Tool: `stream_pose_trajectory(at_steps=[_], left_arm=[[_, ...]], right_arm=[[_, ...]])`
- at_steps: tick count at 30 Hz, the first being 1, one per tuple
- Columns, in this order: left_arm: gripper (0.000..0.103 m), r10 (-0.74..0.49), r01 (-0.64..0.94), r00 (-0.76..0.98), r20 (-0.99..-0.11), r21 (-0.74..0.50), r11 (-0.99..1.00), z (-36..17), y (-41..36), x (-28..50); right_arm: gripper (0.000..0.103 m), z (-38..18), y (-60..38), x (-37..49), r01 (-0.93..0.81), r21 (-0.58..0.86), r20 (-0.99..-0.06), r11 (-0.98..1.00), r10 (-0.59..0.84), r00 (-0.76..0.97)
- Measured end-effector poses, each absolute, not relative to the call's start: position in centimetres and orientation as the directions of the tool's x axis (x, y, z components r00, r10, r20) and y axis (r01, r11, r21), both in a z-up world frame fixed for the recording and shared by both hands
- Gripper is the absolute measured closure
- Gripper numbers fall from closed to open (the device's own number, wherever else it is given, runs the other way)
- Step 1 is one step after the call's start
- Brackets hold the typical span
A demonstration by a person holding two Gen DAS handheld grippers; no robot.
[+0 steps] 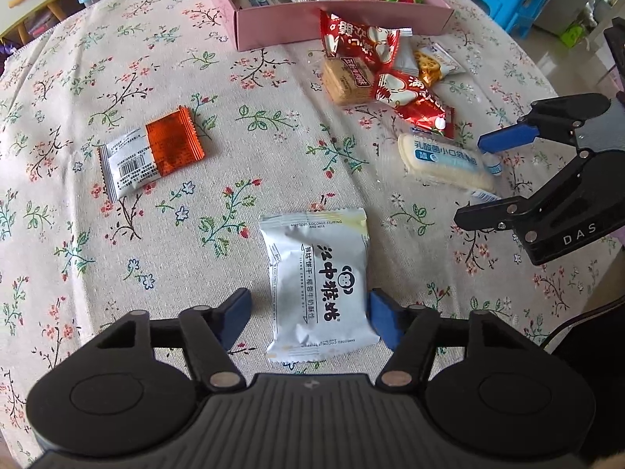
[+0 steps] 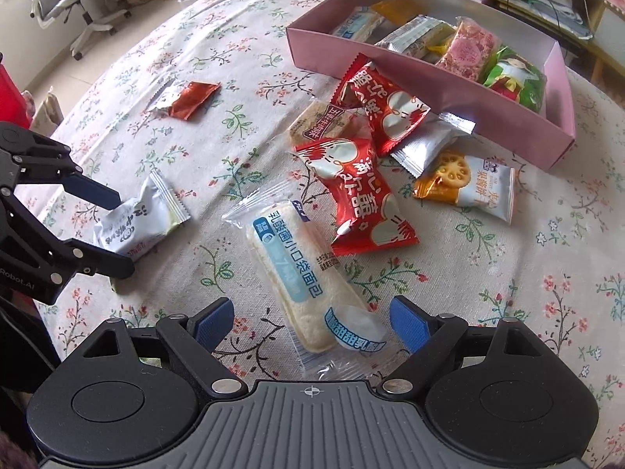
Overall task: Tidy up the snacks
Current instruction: 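Grasp the white biscuit packet with the left tool while the right tool grasps the milk-bread packet, then lower the biscuit packet into the box with the left tool while the right tool lowers the bread packet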
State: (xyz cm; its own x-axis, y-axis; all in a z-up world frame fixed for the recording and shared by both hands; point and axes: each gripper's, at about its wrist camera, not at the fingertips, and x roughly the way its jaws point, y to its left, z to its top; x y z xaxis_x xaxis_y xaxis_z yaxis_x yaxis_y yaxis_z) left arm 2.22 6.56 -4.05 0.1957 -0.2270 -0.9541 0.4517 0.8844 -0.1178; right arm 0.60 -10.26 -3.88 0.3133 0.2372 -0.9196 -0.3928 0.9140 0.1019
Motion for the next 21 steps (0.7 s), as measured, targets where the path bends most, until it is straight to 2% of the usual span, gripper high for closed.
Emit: stream_pose_trajectory(at_steps=[2,3,7,9,11,14,21], left_arm=[[0.049,-0.23,0.453,0.196,-0.953,-0.12,0.884,-4.1,6.4,2.3],[0.055,-0.232,0.451,0.198,-0.952,-0.122,0.884,-4.0,6.4,2.3],[0.057,-0.238,0.437,0.202,-0.95,-0.13,0.89,-3.8,6.5,2.5],[0.058,-0.239,0.426,0.206,-0.949,-0.133,0.895,-3.6,6.7,2.6],[0.058,-0.242,0.416,0.216,-0.946,-0.135,0.899,-3.5,6.8,2.8],[0.058,-0.25,0.401,0.228,-0.941,-0.143,0.905,-3.1,7.0,2.8],[0.059,-0.266,0.382,0.262,-0.927,-0.154,0.911,-2.3,7.0,3.0]], right_arm=[[0.023,-3.8,-10.2,0.7,-0.393,0.096,-0.919,0.915,0.233,0.318],[0.027,-3.8,-10.2,0.7,-0.393,0.094,-0.919,0.915,0.232,0.319],[0.043,-3.6,-10.3,0.7,-0.389,0.092,-0.918,0.917,0.229,0.324],[0.055,-3.5,-10.4,0.7,-0.391,0.097,-0.917,0.915,0.234,0.322],[0.062,-3.4,-10.4,0.7,-0.392,0.112,-0.917,0.913,0.247,0.314],[0.065,-3.3,-10.4,0.7,-0.387,0.141,-0.915,0.911,0.269,0.302],[0.066,-2.8,-10.8,1.1,-0.362,0.233,-0.9,0.902,0.341,0.27]])
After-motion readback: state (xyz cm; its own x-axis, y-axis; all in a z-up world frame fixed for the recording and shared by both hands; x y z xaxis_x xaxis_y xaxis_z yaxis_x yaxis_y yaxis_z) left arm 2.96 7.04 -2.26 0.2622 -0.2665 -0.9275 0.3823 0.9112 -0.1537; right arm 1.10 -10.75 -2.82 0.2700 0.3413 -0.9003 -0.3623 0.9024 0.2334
